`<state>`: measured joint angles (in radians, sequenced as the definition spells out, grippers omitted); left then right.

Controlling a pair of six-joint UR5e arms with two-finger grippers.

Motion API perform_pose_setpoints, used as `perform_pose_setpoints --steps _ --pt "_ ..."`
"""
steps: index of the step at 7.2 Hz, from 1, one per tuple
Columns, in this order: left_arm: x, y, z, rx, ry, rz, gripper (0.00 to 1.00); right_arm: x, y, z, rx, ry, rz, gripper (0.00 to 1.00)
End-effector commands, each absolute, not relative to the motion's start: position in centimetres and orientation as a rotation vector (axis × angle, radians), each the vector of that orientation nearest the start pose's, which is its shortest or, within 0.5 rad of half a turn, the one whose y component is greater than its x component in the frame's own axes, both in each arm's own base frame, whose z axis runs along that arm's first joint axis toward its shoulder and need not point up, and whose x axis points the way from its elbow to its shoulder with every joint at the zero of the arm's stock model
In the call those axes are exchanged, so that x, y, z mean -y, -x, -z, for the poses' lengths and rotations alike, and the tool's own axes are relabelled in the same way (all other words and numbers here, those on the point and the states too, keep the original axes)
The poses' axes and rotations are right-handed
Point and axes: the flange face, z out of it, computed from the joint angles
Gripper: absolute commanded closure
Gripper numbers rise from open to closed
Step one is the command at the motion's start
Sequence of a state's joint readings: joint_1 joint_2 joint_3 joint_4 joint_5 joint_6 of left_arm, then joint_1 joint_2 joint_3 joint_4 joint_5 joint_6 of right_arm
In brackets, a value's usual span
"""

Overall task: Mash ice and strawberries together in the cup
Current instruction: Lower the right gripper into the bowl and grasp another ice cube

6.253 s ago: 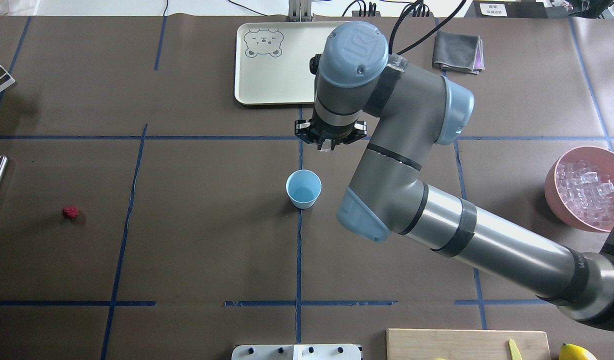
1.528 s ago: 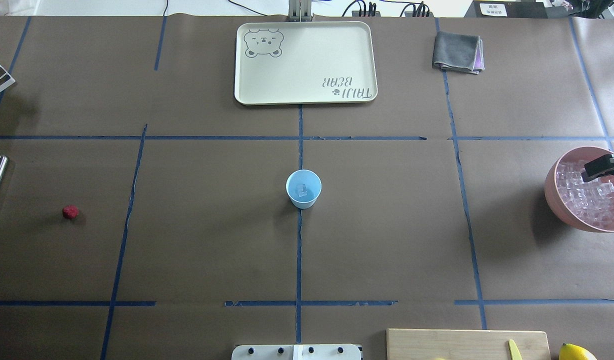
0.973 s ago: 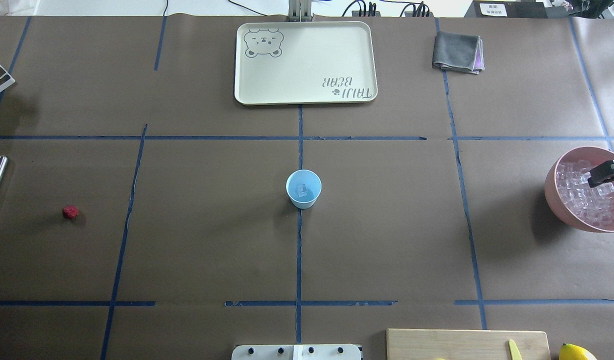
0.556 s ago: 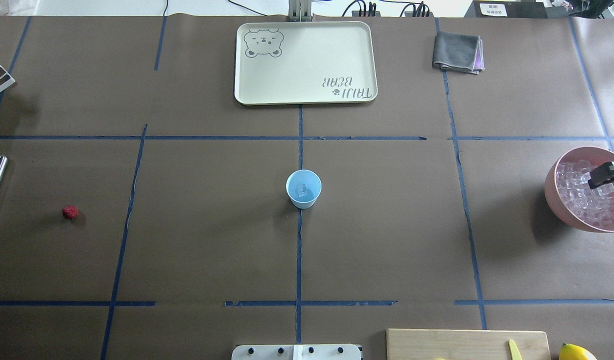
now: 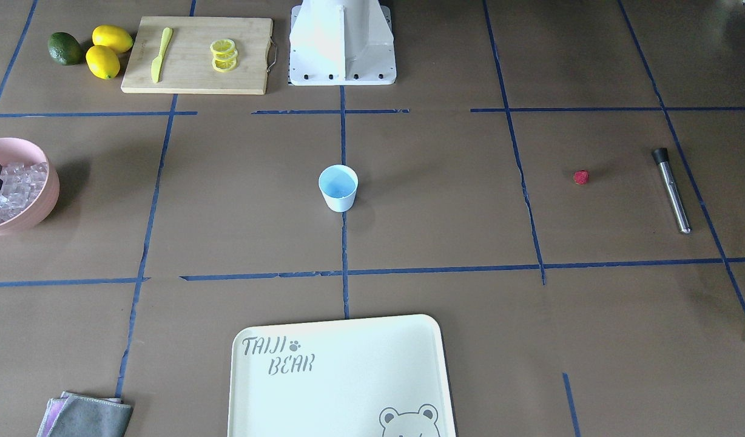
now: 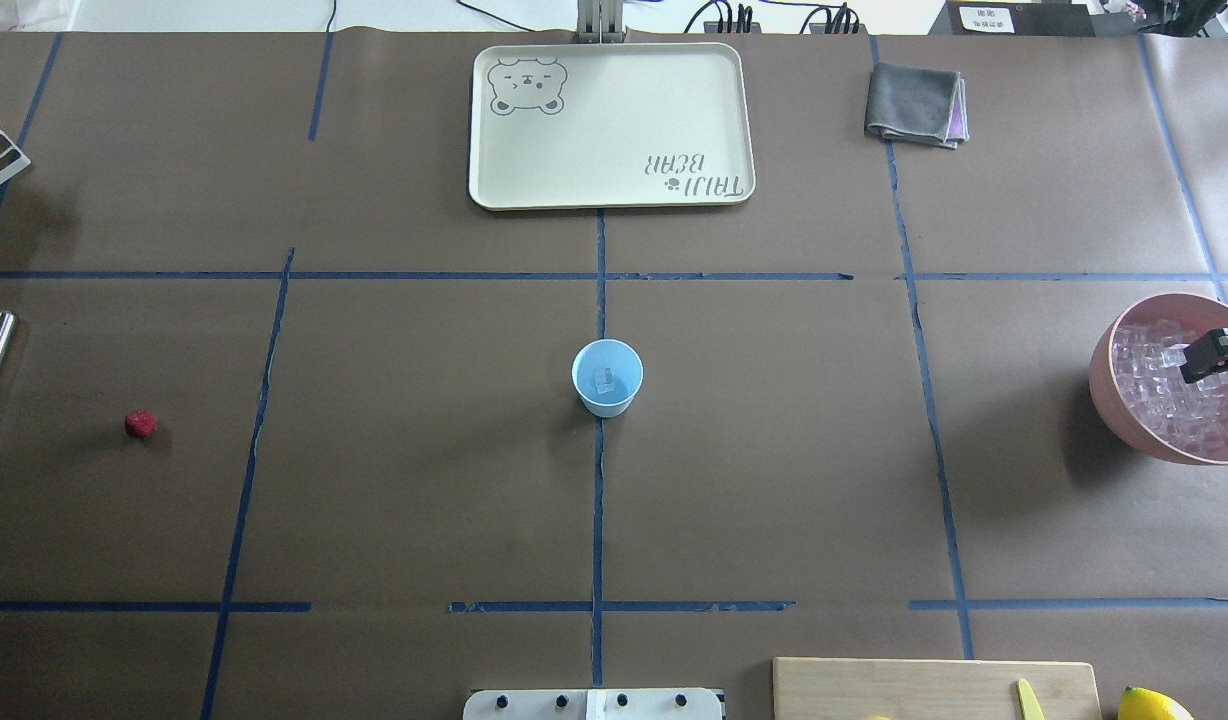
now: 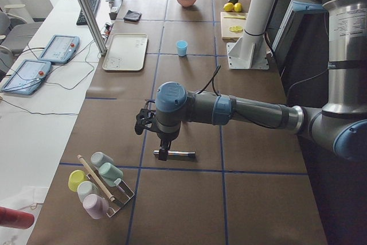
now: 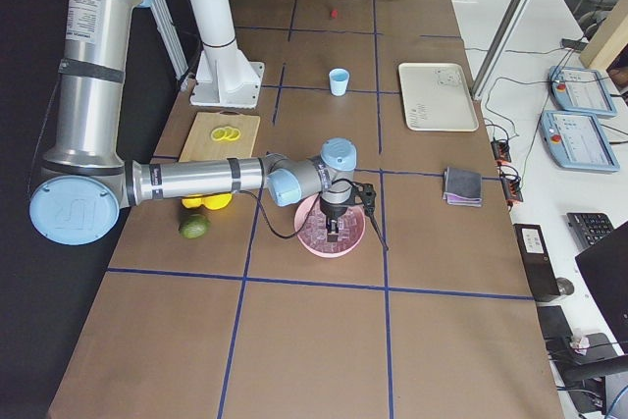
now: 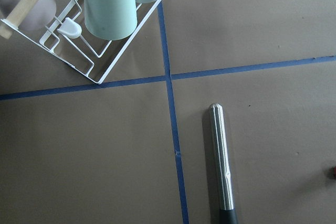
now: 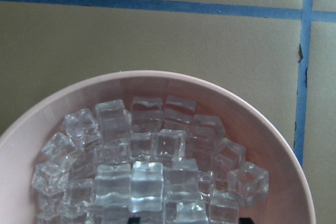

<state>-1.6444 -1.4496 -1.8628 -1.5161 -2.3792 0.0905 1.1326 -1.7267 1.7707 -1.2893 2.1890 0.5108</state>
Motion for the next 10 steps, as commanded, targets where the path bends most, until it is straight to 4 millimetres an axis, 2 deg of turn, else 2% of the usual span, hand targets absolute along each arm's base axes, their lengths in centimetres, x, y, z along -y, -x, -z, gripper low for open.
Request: perform_pose_setpoints --steps 1,8,9,10 --pt "43.63 9.36 -57.26 -0.796 -0.179 -0.064 0.00 43.44 12.05 -61.22 0.687 0.006 0.030 0.31" --pt "43.55 9.41 -56.93 -0.796 -0.185 -0.065 0.00 43.54 12.86 -61.64 0.677 0.015 0.042 0.31" --pt "43.56 9.35 -56.93 -0.796 -0.185 -0.067 0.00 43.54 12.86 -61.64 0.677 0.015 0.042 0.41" --pt "43.55 9.41 -56.93 -0.796 -0.185 -0.065 0.00 43.41 12.81 -61.69 0.678 0.017 0.042 0.70"
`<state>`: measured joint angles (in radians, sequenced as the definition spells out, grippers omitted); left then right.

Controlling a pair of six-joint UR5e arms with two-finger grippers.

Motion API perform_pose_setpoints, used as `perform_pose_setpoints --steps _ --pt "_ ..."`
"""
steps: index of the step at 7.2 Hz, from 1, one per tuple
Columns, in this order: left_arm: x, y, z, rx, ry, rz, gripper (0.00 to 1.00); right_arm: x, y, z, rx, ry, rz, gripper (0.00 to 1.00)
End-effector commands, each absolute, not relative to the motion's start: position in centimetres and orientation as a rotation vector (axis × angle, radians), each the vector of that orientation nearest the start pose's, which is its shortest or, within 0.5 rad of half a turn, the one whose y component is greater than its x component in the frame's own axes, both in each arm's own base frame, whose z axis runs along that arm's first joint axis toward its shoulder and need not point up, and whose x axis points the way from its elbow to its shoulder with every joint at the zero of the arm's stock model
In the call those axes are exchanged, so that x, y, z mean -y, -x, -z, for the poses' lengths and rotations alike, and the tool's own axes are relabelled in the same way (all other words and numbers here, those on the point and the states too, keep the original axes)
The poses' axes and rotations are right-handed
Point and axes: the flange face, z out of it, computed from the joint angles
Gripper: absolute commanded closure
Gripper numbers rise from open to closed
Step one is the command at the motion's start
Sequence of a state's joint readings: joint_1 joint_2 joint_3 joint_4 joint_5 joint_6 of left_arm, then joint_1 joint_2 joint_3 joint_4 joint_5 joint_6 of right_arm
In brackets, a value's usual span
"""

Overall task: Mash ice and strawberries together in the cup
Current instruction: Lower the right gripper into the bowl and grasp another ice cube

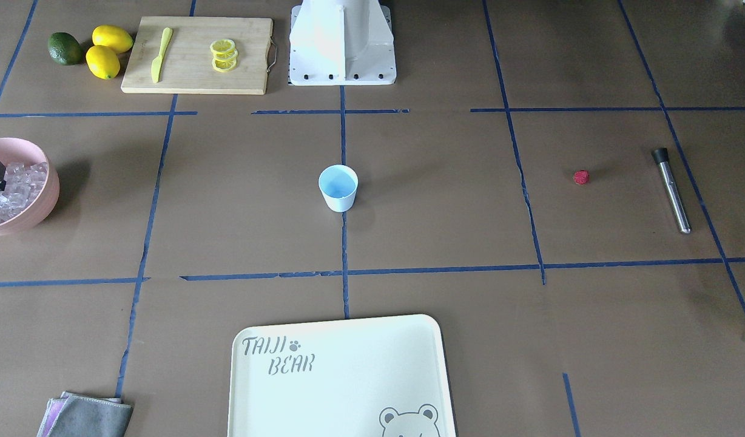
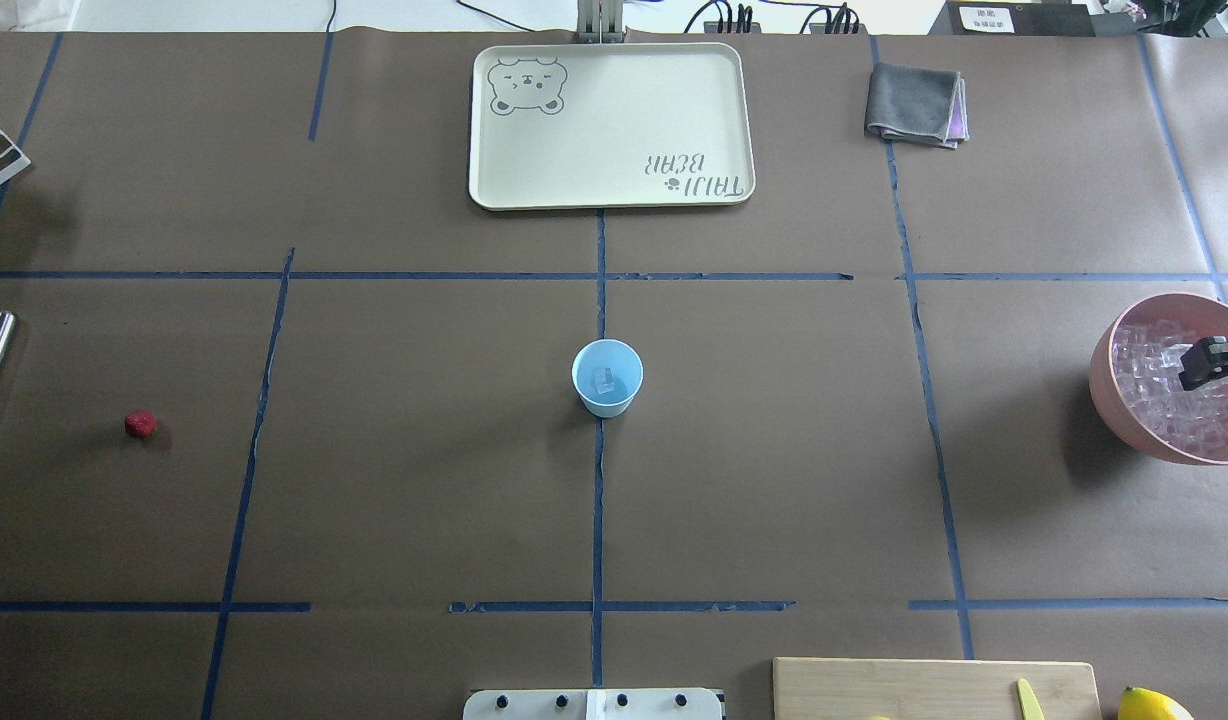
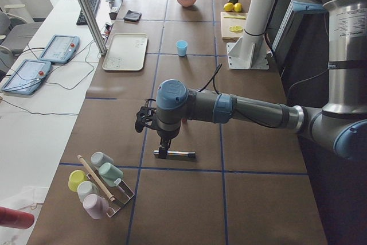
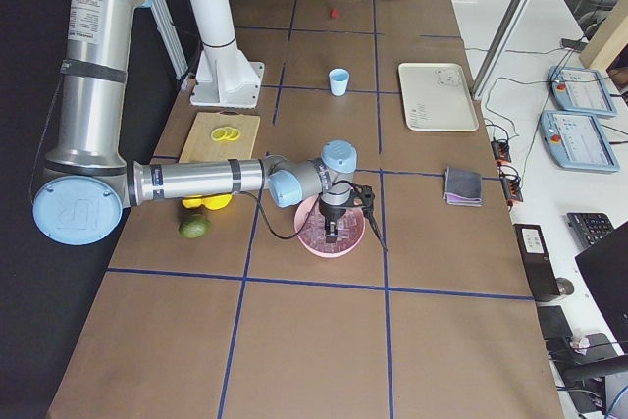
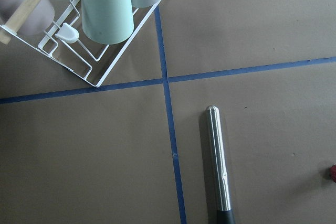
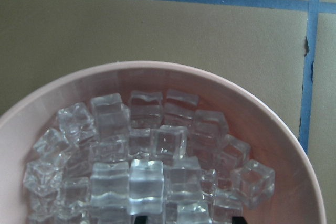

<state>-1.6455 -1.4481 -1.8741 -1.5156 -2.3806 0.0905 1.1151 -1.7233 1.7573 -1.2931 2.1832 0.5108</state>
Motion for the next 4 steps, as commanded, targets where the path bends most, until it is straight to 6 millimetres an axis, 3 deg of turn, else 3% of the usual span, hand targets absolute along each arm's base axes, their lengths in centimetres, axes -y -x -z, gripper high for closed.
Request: perform_pose_setpoints --steps 1,4 --pt "43.5 9.4 -56.9 -0.798 -0.184 -0.065 0.00 43.2 12.7 -61.7 0.681 0.013 0.049 0.98" --pt "43.5 9.3 -56.9 -0.800 -0.185 -0.067 0.00 42.7 11.9 -59.8 0.702 -0.019 0.067 1.00"
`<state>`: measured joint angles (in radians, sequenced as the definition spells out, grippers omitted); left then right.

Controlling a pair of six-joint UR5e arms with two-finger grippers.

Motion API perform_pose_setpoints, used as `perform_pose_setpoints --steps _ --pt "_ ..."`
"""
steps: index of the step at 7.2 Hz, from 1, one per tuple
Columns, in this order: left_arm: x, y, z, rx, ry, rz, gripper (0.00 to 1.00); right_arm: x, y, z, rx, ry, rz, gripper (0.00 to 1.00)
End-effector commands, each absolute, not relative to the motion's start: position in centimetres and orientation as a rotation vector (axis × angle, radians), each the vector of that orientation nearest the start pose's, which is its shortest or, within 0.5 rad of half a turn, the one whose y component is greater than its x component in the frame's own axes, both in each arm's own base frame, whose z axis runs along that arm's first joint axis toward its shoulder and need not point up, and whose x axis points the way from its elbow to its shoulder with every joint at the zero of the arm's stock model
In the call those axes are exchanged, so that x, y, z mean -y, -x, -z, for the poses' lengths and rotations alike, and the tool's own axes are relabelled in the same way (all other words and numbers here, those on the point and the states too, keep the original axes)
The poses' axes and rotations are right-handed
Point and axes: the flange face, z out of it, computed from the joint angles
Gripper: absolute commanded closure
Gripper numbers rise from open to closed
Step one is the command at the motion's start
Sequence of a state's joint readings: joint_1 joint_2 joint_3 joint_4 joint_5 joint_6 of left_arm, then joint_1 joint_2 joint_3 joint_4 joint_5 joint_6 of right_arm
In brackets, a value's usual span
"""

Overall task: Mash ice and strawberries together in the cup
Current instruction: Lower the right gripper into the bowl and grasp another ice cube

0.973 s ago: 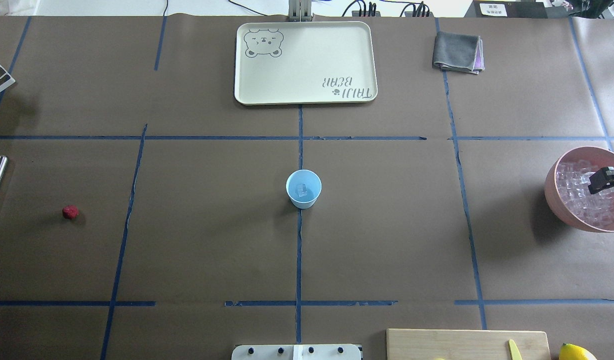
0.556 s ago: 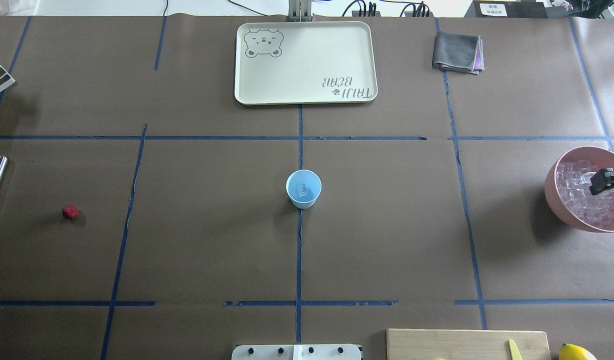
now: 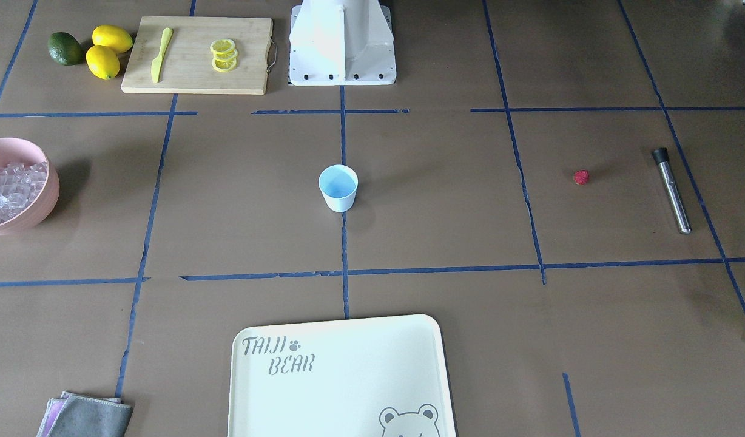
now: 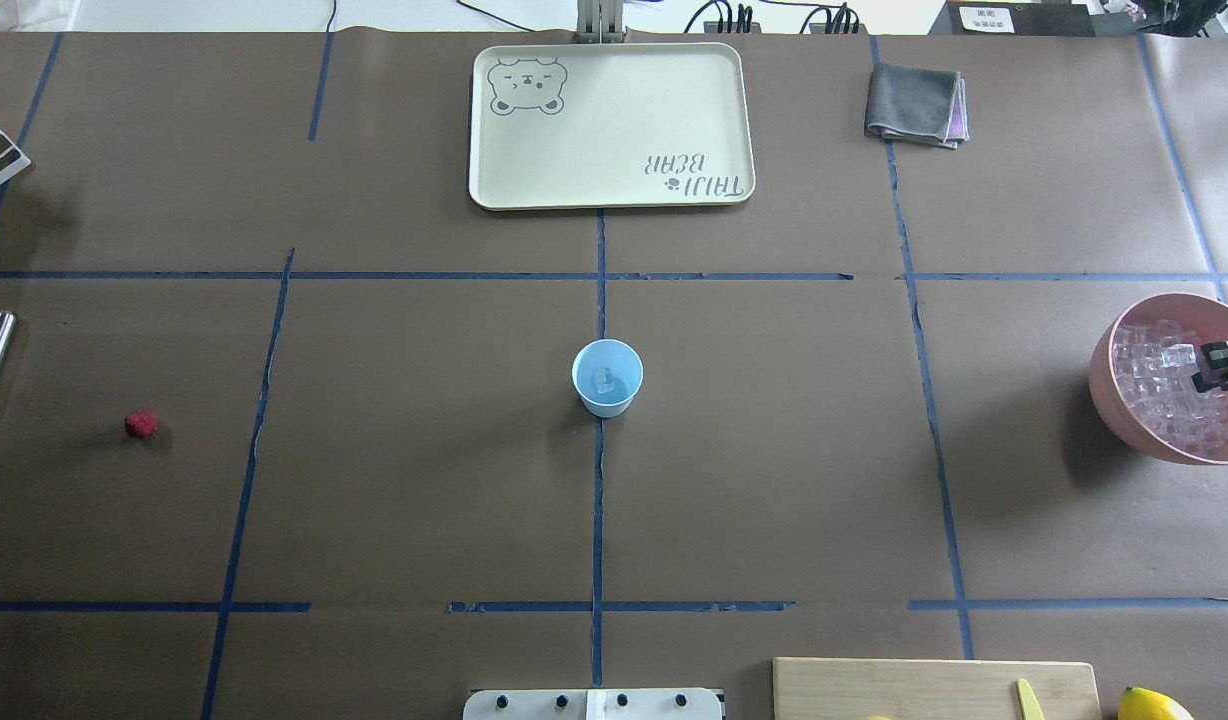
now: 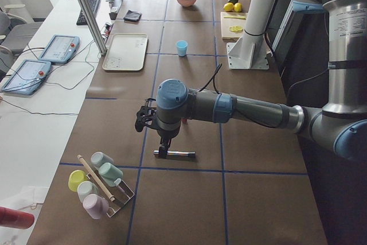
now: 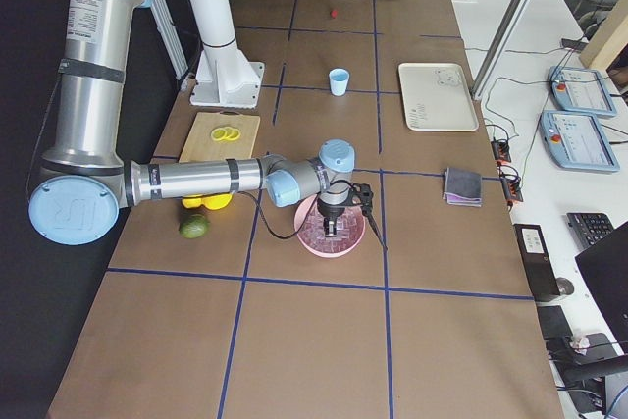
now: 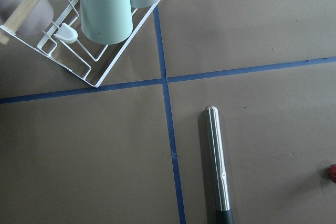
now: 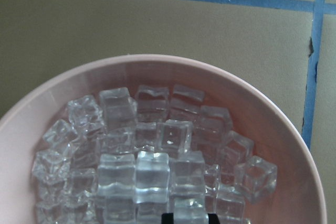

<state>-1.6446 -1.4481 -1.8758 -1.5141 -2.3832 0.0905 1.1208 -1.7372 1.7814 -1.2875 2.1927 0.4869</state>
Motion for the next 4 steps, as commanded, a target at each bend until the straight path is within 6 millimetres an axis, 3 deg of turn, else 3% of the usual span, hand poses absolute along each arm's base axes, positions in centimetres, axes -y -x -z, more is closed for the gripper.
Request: perform_pose_setpoints --steps 1,3,4 --pt "43.5 9.3 -56.8 -0.801 -0.186 -0.068 0.00 41.1 10.3 -58.0 0.709 -0.041 0.058 1.00" --pt "43.5 9.3 -56.8 -0.801 -0.185 -0.067 0.00 40.1 8.3 -51.2 0.694 -0.020 0.015 1.00" --pt "43.5 9.3 -56.9 -0.801 -0.184 -0.067 0.00 41.0 8.9 -46.9 0.693 -0.016 0.019 1.00"
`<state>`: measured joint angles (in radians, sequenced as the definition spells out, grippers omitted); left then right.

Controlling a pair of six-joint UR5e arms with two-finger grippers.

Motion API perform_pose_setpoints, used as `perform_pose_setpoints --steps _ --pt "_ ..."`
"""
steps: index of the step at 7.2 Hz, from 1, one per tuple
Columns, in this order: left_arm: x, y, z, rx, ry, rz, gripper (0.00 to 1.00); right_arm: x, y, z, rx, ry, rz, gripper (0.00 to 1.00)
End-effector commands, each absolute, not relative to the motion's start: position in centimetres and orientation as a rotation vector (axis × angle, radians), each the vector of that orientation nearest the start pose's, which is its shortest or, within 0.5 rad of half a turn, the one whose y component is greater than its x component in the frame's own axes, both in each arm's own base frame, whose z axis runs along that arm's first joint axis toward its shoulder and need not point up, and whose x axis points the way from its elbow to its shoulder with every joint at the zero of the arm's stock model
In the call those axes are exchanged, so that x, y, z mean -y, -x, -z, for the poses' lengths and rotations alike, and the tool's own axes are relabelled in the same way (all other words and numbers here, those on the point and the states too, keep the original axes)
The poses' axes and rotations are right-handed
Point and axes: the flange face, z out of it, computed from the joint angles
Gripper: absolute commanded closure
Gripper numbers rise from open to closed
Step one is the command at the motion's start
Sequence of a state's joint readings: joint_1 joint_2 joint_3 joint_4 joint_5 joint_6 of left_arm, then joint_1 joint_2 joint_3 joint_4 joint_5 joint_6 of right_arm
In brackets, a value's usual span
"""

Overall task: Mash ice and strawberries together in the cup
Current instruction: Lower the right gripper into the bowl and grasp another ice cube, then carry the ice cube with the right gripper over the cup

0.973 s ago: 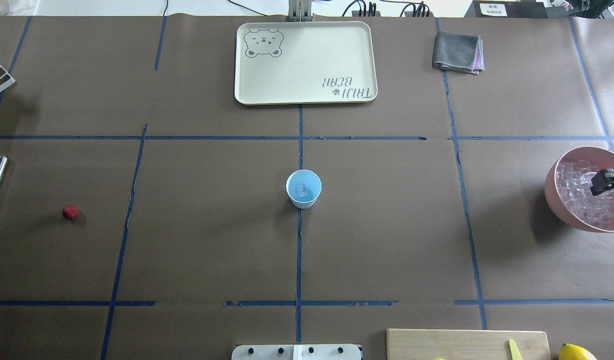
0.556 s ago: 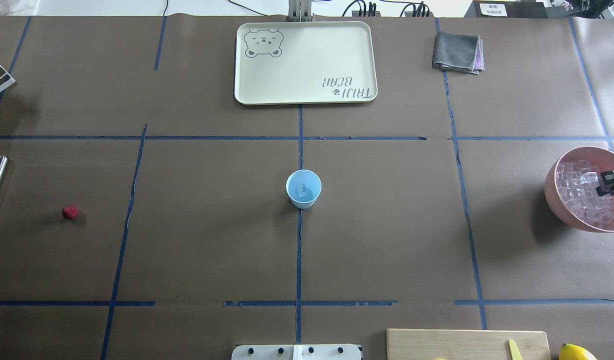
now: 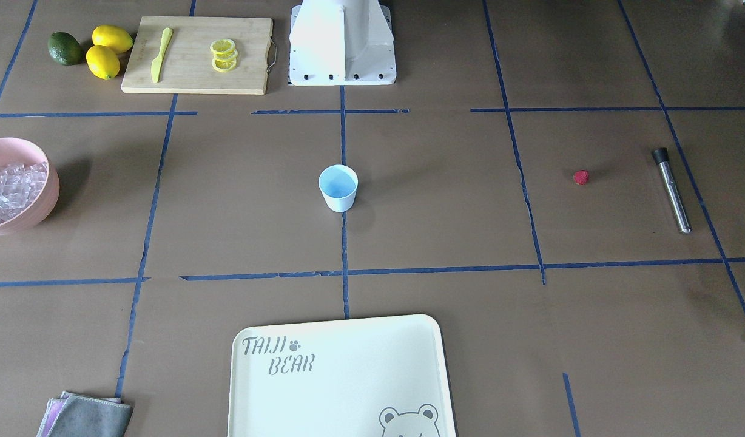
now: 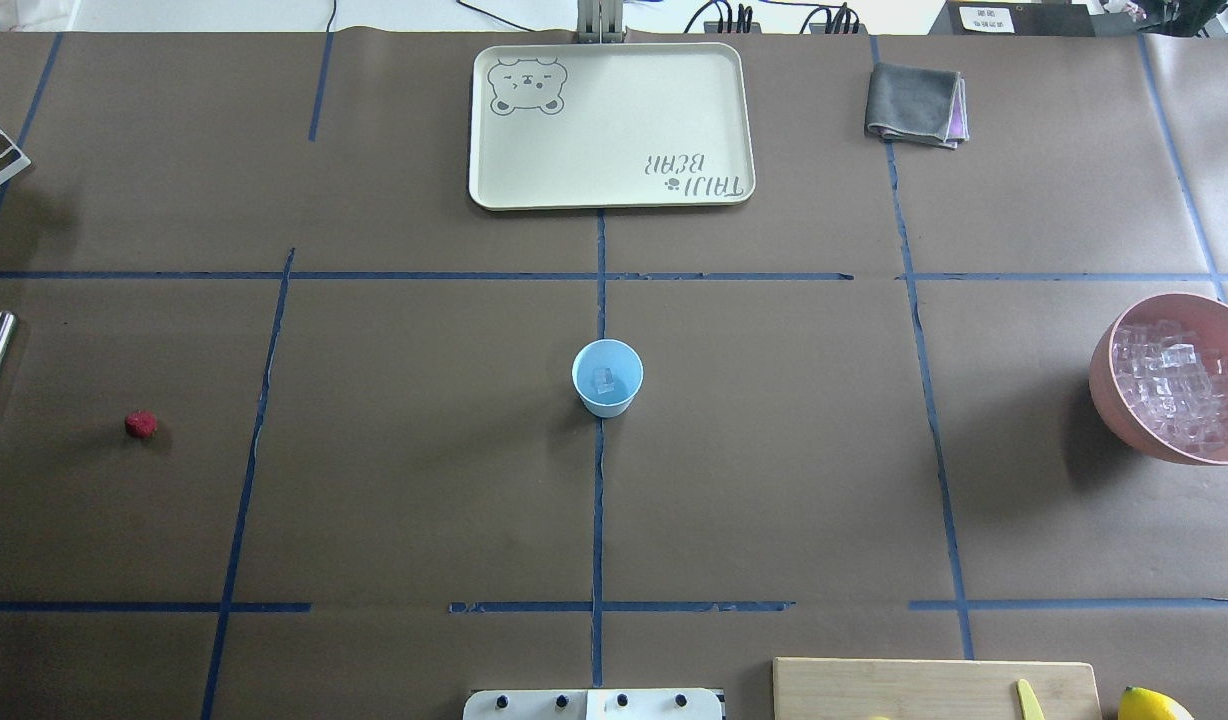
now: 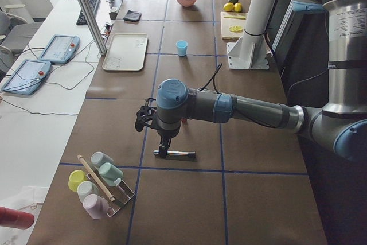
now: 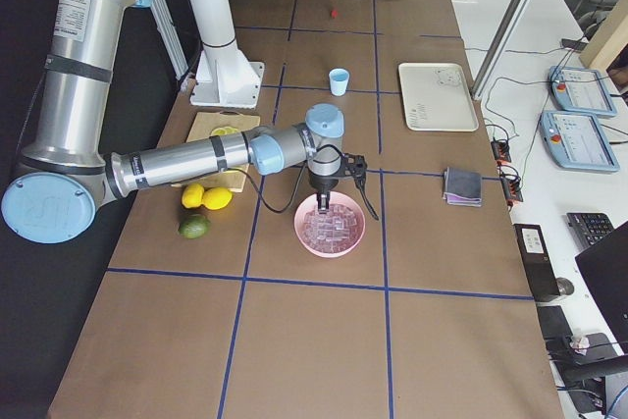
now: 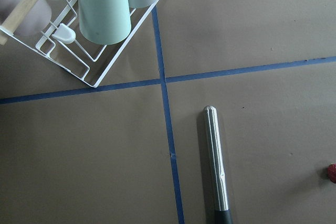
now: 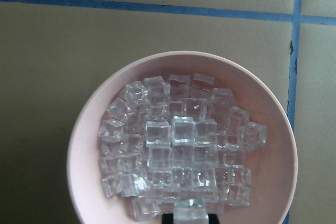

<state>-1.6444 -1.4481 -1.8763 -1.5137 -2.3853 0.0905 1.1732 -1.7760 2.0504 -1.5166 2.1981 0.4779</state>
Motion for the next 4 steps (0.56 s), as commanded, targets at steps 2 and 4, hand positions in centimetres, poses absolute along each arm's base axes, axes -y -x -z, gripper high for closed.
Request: perform_pose_setpoints --steps 2,4 --pt "43.5 9.3 -56.9 -0.800 -0.182 -0.066 0.00 46.5 12.8 -36.0 0.690 0.004 0.031 1.00" --pt "43.1 9.3 -57.3 -0.802 -0.175 -0.063 0.00 48.0 23.2 -26.2 0.710 0.067 0.008 1.00"
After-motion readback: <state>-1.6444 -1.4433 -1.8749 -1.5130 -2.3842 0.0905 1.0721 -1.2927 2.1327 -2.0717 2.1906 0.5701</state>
